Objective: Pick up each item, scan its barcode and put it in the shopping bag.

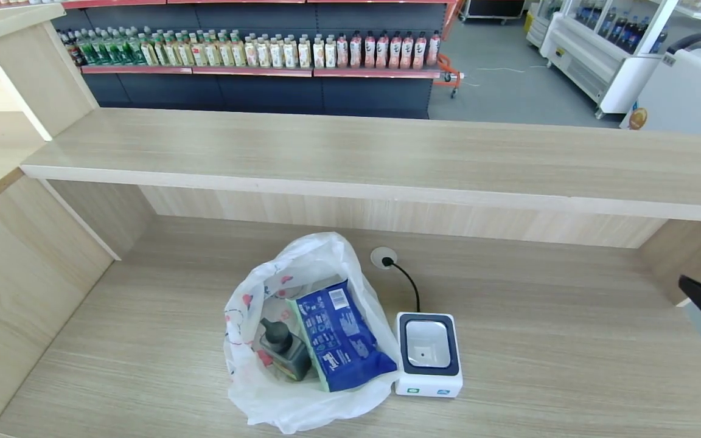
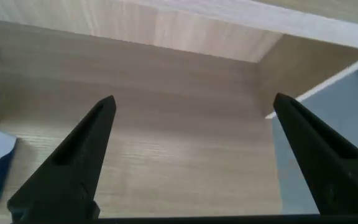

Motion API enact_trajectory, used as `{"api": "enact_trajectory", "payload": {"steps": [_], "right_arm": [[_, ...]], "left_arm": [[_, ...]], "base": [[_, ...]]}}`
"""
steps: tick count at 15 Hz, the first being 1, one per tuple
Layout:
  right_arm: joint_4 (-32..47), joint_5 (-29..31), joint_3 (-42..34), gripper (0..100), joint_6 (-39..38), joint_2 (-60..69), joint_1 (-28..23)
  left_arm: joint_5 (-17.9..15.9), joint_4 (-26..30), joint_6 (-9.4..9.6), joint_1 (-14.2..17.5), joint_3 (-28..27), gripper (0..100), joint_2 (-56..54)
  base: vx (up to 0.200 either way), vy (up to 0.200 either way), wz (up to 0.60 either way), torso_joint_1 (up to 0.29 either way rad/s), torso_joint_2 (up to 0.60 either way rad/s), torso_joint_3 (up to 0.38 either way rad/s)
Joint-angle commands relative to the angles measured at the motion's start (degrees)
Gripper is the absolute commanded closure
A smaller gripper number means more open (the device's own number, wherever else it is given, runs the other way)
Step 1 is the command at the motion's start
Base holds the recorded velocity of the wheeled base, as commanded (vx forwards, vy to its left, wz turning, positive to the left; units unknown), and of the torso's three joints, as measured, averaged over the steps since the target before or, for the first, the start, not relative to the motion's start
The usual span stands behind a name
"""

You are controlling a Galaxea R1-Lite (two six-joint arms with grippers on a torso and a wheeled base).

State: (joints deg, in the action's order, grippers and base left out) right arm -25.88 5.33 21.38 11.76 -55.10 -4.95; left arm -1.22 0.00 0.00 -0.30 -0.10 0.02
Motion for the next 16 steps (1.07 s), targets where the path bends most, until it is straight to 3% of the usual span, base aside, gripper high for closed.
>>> {"api": "enact_trajectory", "payload": {"steps": [1,2,4,6,8,16], "right_arm": [[9.01,0.03,-7.14,0,-2.71,18.36,-2.43],[14.19,-1.64,-11.71,0,-3.15,26.89,-0.50],[14.37,-1.81,-20.85,0,-5.00,36.82,1.35],[22.19,-1.90,-21.38,0,-5.70,46.84,2.31],[21.22,-4.98,-21.38,0,-6.40,53.43,5.65],[23.16,-7.09,-21.38,0,-8.16,55.10,5.30]], "left_arm": [[-0.01,0.00,0.00,0.04,0.01,0,-0.02],[-0.01,0.00,0.00,-0.05,0.01,0,-0.02],[-0.01,0.00,0.00,0.04,0.01,0,-0.02],[-0.01,0.00,0.00,0.04,0.01,0,-0.02],[-0.01,0.00,0.00,-0.05,0.01,0,-0.02],[-0.01,0.00,0.00,0.04,0.01,0,-0.02]], "base": [[0.000,0.000,0.00,0.000,0.00,0.000],[0.000,0.000,0.00,0.000,0.00,0.000],[0.000,0.000,0.00,0.000,0.00,0.000],[0.000,0.000,0.00,0.000,0.00,0.000],[0.000,0.000,0.00,0.000,0.00,0.000],[0.000,0.000,0.00,0.000,0.00,0.000]]}}
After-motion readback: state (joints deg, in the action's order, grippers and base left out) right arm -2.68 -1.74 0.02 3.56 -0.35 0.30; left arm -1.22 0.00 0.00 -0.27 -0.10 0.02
